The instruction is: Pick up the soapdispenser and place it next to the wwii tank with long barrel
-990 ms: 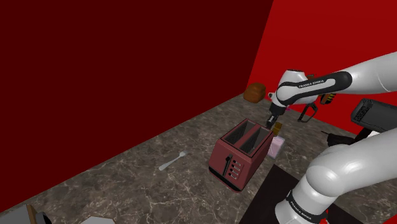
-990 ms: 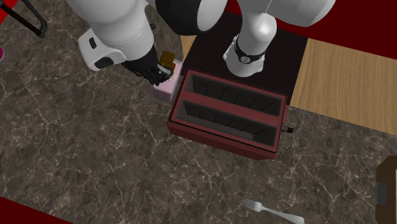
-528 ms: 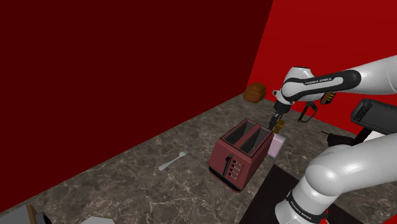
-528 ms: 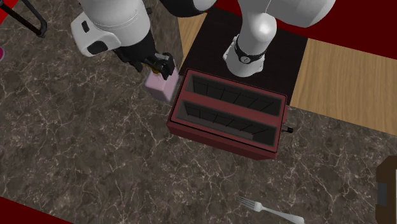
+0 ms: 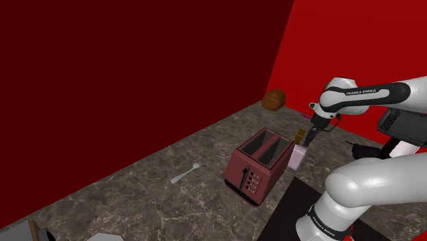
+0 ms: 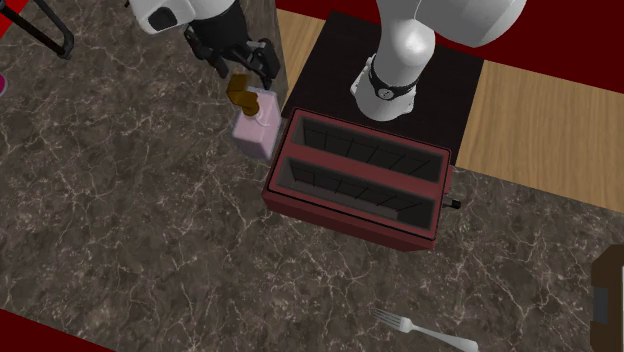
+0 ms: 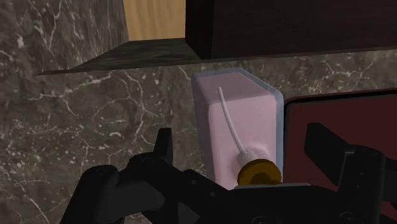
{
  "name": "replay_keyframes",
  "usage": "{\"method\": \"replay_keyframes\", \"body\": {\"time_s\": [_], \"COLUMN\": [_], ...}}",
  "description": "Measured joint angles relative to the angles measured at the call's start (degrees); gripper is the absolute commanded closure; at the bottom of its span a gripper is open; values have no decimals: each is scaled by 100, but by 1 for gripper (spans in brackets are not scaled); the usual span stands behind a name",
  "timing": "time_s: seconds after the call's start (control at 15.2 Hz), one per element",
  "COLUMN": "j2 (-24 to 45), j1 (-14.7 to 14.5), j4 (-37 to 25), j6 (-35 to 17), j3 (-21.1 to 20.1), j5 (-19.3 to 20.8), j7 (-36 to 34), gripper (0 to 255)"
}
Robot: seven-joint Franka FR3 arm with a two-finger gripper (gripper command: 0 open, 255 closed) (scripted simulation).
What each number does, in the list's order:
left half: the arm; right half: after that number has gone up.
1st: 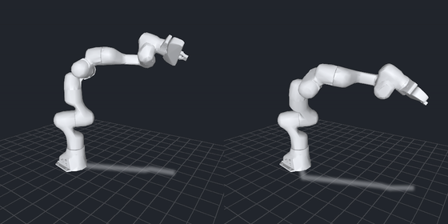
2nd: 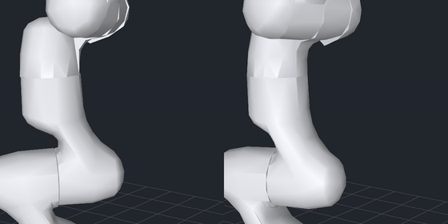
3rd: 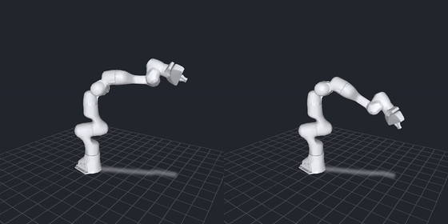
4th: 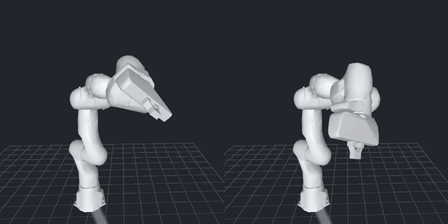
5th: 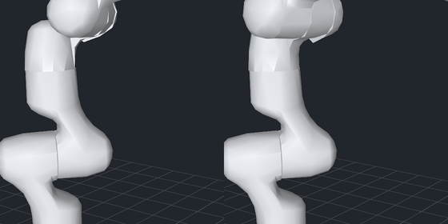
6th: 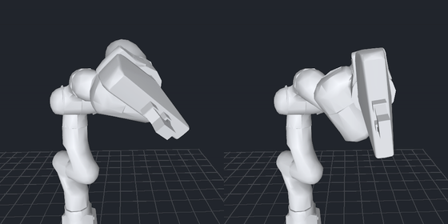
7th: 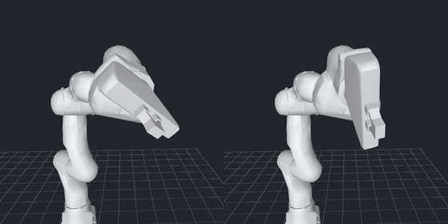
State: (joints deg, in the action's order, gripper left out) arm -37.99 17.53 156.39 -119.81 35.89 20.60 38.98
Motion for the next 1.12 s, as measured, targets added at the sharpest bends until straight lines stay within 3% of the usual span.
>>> {"method": "replay_keyframes", "body": {"time_s": [0.4, 0.79, 0.86, 1.12], "j2": [232, 271, 271, 240], "j1": [10, 2, 2, 10], "j4": [324, 349, 349, 326], "j6": [-539, -605, -605, -566], "j3": [193, 214, 214, 204], "j5": [116, 122, 122, 117], "j7": [19, 19, 19, 22], "gripper": [0, 0, 255, 255]}}
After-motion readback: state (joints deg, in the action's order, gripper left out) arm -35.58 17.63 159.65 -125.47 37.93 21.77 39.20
